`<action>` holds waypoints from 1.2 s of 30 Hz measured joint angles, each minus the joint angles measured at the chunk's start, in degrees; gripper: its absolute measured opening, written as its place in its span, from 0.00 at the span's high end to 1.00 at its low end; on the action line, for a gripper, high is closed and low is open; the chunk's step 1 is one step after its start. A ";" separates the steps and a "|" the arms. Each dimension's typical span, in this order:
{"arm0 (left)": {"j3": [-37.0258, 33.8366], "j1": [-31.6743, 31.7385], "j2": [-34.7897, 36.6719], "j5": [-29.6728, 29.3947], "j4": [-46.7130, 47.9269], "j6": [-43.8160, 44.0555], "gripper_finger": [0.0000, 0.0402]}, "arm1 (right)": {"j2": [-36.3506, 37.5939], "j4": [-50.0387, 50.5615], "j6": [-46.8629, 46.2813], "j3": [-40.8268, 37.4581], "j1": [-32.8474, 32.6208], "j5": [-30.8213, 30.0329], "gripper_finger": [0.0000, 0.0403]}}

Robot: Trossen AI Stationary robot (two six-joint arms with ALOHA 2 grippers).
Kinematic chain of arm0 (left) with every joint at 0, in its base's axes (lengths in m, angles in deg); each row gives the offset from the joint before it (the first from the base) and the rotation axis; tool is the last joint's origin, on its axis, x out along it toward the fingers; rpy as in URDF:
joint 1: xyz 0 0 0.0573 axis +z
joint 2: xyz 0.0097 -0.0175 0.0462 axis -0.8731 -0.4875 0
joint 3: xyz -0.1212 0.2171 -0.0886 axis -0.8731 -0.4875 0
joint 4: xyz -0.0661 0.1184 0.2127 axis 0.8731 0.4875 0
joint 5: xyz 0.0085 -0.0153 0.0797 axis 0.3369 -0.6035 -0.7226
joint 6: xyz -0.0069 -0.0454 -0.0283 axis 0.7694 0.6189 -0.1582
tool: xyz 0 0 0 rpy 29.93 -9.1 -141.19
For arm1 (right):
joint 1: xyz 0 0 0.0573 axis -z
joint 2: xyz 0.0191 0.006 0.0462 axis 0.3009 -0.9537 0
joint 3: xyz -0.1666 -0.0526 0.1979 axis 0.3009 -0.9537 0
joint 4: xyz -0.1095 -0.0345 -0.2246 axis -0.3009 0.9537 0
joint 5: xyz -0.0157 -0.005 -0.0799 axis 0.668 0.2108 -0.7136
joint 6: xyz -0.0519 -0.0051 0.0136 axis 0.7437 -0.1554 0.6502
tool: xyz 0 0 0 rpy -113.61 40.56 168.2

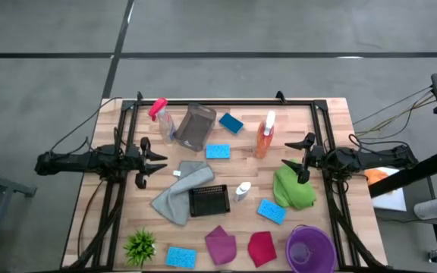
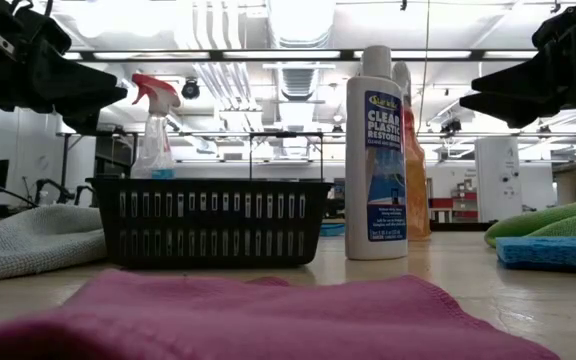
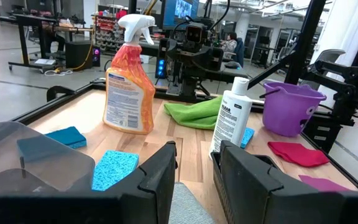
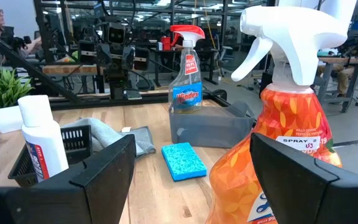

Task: Pick & Place Kitchen Items

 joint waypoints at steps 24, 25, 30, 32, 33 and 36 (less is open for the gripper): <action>0.00 -0.01 -0.01 -2.62 -0.23 0.15 0.67 | 0.02 -5.97 -1.48 0.00 0.03 -4.56 0.23; 0.00 0.01 0.00 -2.61 -0.23 0.15 0.67 | 0.02 -5.95 -1.85 0.00 0.03 -4.53 0.23; 0.00 -0.01 -0.01 -3.27 -0.23 0.47 0.67 | -0.45 -5.75 -1.86 0.00 0.03 -0.22 0.23; 0.02 -0.01 -0.01 -4.19 -0.25 0.64 0.67 | -1.43 -5.66 -2.86 0.00 0.05 -0.22 0.23; 0.02 0.01 0.01 -4.70 -0.25 0.66 0.67 | -2.17 -5.64 -3.82 0.00 0.05 -0.18 0.23; 0.04 0.01 0.00 -6.03 -0.45 0.66 0.67 | -5.39 -4.57 -6.39 1.03 0.05 2.59 0.23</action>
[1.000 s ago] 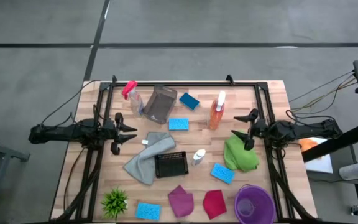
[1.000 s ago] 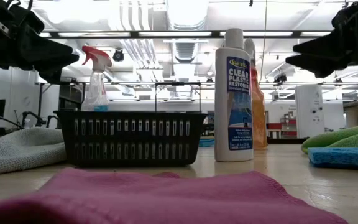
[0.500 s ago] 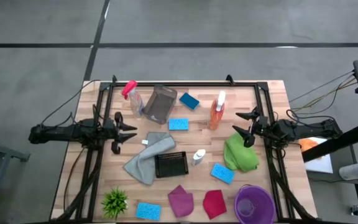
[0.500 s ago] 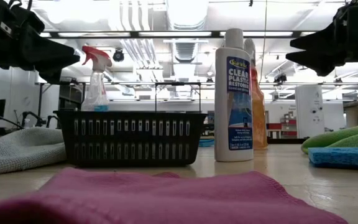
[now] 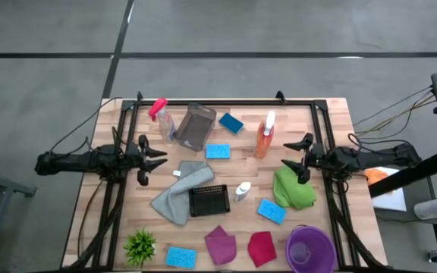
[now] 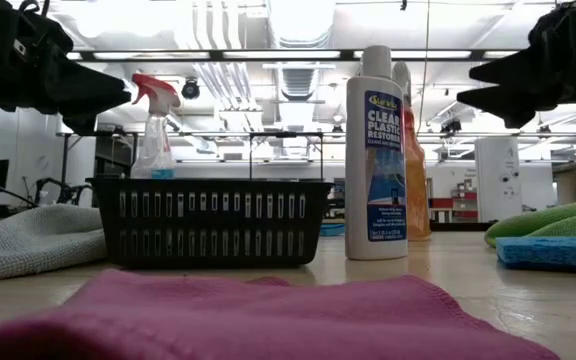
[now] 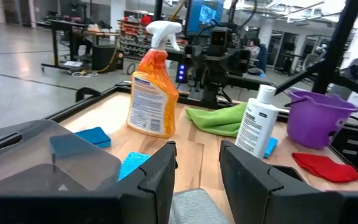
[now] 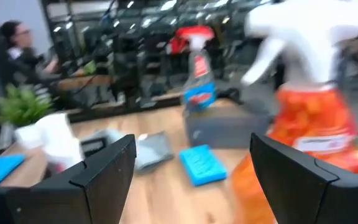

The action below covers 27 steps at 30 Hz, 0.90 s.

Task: Pick & Place Kitchen Items
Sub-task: Put the transparent spray bottle into the gray bin

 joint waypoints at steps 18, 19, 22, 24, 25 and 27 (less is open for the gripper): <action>0.00 0.00 -0.01 -2.62 -3.58 2.50 0.16 | -32.33 0.48 5.08 18.52 -0.20 7.80 0.16; 0.00 0.00 -0.01 -2.82 -4.74 2.57 0.15 | -33.27 -0.51 5.53 18.59 -0.20 7.80 0.16; 0.05 0.00 -0.01 -3.03 -8.43 2.54 0.12 | -35.39 -3.50 6.00 18.59 -0.20 7.80 0.16; 0.53 0.00 -0.01 -3.01 -9.37 2.46 0.11 | -36.56 -4.47 6.00 18.59 -0.20 7.80 0.16; 1.03 -0.04 -0.01 -3.04 -9.47 2.06 0.11 | -37.04 -4.66 6.00 18.59 -0.20 7.80 0.16; 2.25 -0.04 -0.01 -3.01 -9.80 1.60 0.11 | -37.76 -5.36 5.93 18.59 -0.20 7.80 0.16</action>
